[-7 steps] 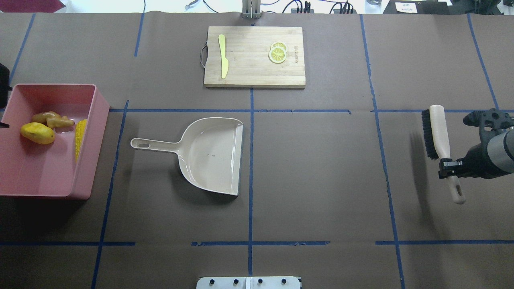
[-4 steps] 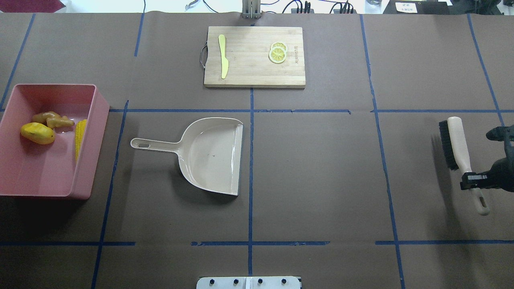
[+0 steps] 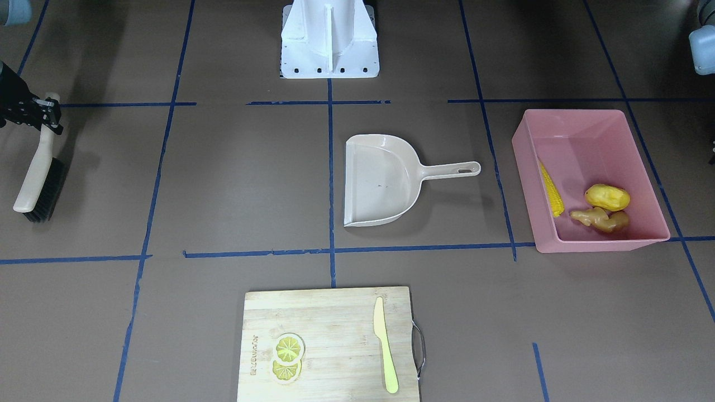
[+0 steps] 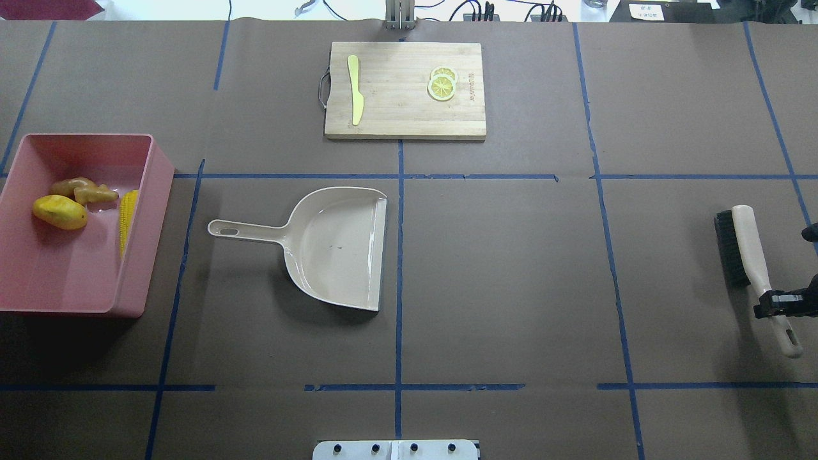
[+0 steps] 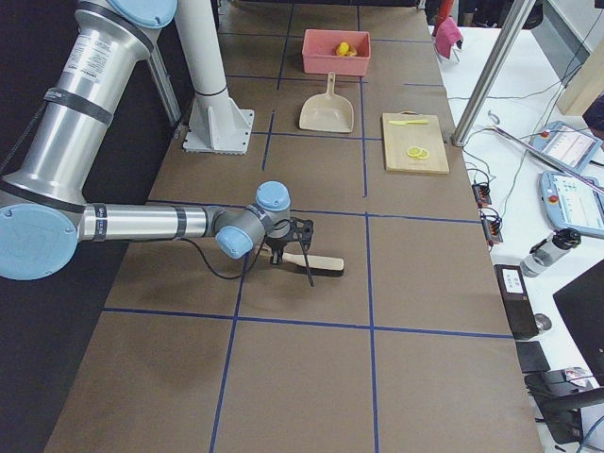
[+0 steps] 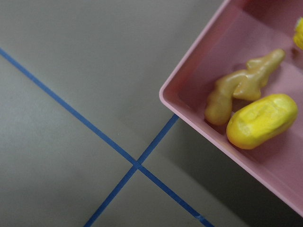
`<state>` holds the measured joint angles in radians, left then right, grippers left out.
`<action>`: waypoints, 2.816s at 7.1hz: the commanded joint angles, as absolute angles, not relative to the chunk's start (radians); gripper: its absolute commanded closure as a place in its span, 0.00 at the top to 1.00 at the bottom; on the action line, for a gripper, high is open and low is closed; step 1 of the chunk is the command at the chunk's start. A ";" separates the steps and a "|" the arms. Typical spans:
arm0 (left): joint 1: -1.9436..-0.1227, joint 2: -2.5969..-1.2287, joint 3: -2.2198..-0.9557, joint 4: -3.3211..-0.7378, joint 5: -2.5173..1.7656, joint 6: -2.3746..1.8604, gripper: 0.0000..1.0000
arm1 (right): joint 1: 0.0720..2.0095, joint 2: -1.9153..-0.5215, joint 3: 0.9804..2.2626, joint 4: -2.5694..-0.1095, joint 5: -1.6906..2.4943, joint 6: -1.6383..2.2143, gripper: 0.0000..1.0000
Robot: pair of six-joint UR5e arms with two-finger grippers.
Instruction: Sweep and dump trash into bin
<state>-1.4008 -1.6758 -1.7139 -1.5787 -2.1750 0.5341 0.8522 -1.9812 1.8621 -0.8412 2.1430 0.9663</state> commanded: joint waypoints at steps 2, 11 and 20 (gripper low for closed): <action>-1.404 -1.669 -1.723 -1.575 -2.180 0.528 1.00 | 0.853 -1.977 1.847 -0.815 2.148 0.974 1.00; -1.583 -1.652 -1.552 -1.410 -2.381 0.267 1.00 | 1.371 -1.896 1.852 -1.154 2.368 0.537 1.00; -1.582 -1.631 -1.595 -1.420 -2.372 0.118 1.00 | 1.565 -1.700 1.821 -1.747 2.350 -0.031 1.00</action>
